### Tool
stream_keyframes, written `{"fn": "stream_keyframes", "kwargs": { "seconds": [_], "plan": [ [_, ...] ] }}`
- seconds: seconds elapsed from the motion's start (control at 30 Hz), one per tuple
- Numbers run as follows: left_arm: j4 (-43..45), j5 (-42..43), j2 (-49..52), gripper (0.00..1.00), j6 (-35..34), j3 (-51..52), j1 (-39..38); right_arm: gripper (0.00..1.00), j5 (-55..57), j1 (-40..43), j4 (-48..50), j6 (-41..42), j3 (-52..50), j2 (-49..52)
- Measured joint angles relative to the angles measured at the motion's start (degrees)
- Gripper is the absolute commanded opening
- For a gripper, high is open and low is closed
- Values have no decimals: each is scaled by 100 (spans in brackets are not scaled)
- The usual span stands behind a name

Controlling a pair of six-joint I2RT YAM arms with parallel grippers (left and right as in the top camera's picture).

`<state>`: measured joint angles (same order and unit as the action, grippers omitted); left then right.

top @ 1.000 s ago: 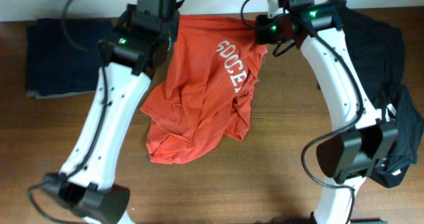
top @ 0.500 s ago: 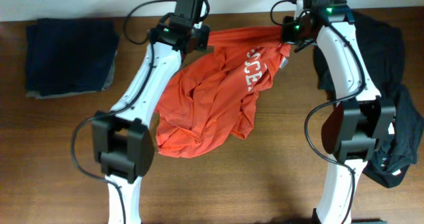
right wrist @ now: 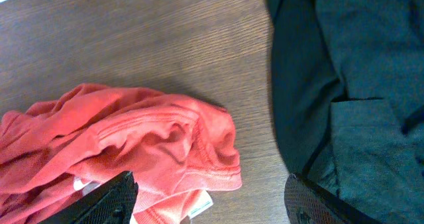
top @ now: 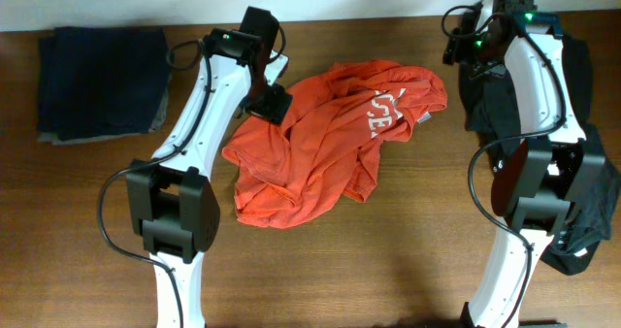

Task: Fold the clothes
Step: 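Grasp the t-shirt's left side with the left gripper and pull left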

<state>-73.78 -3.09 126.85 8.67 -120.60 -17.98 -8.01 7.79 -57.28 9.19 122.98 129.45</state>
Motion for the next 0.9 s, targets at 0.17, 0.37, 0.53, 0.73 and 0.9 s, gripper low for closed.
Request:
{"fn": "stream_keyframes", "kwargs": {
  "seconds": [0.17,0.37,0.53,0.73,0.9],
  "plan": [
    [-164,129,-2,64,275,507,-11,77,-50,0,-55,-13,0,0],
    [-166,752,0,57,669,1174,-20,78,-66,0,-122,-20,0,0],
    [-52,1073,2,57,981,1530,-105,78,-68,0,-151,-13,0,0],
    [774,1165,2,57,1196,2208,-216,78,-70,0,-227,-20,0,0],
    [1368,1172,2,44,1246,2446,-216,78,-70,0,-232,-20,0,0]
  ]
}}
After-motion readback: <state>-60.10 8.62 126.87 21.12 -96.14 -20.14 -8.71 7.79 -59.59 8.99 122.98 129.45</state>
